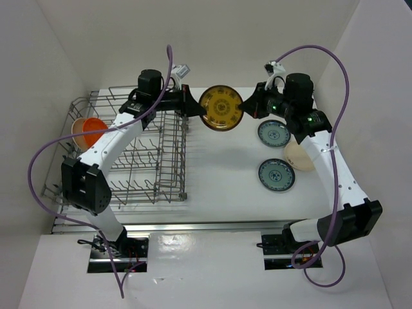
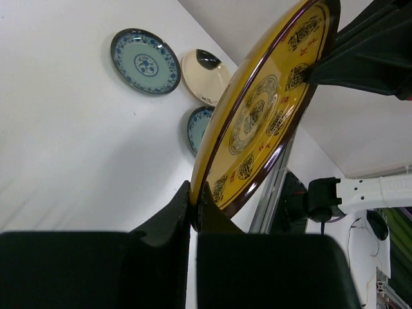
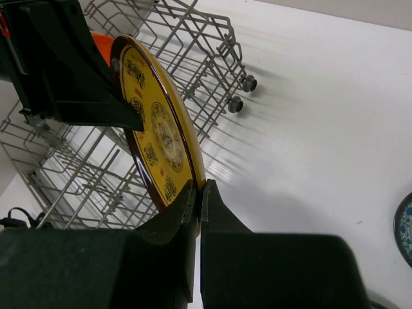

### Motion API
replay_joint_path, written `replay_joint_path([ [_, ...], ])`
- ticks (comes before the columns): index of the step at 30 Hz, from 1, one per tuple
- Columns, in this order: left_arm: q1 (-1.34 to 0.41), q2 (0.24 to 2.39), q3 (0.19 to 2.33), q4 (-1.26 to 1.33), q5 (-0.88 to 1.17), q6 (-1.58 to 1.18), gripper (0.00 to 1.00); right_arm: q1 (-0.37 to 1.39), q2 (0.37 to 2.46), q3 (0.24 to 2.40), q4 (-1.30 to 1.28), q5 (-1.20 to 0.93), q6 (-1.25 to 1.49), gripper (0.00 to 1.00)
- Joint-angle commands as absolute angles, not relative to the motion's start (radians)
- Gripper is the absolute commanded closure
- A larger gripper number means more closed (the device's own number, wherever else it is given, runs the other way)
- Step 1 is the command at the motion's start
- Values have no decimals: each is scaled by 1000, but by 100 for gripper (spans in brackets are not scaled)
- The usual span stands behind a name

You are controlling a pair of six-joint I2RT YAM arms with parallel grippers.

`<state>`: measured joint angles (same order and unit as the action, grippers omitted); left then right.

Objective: Load the plates into the dish rack

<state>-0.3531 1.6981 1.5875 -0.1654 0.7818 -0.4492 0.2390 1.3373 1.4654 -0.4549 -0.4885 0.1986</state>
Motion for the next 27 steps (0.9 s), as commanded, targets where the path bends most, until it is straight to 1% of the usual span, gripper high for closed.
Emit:
replay_joint_path([
  [1, -354, 1677, 1614, -130, 802, -405, 100, 250, 1325, 1494, -376, -561, 235, 97],
  [2, -354, 1668, 1603, -95, 814, -405, 100, 250, 1325, 1485, -376, -561, 235, 93],
  [4, -354, 1629, 1566, -54, 815, -428, 100, 250, 1325, 1473, -367, -561, 235, 81],
  [5, -354, 1615, 1557, -25, 802, -440, 100, 250, 1325, 1459, -367, -561, 235, 72],
  [7, -354, 1591, 1557, -25, 740, -440, 100, 250, 1325, 1450, -356, -552, 244, 48],
  [8, -339, 1566, 1566, -46, 711, -430, 100, 250, 1325, 1425, -356, -552, 244, 16],
  [9, -330, 1549, 1566, -64, 681, -430, 100, 250, 1316, 1414, -356, -543, 244, 0],
  [10, -306, 1533, 1577, -102, 616, -416, 100, 250, 1307, 1401, -356, -531, 244, 0],
  [12, -261, 1487, 1568, -133, 560, -416, 100, 250, 1273, 1341, -356, -499, 244, 0],
  [15, -157, 1352, 1502, -162, 439, -394, 100, 250, 1229, 1252, -374, -382, 244, 0],
  [16, -134, 1283, 1487, -178, 343, -379, 100, 250, 1229, 1234, -374, -355, 244, 0],
  [17, -91, 1252, 1467, -230, 292, -342, 100, 250, 1229, 1217, -388, -295, 244, 0],
  [19, -45, 1207, 1457, -300, 188, -318, 100, 250, 1229, 1177, -402, -244, 255, 0],
  [20, 7, 1181, 1457, -336, 107, -318, 100, 250, 1229, 1167, -411, -224, 255, 0],
  [23, 105, 1170, 1457, -458, -21, -258, 100, 250, 1253, 1143, -397, -212, 255, 0],
  [27, 213, 1192, 1418, -500, -49, -150, 100, 250, 1295, 1143, -362, -245, 264, 0],
])
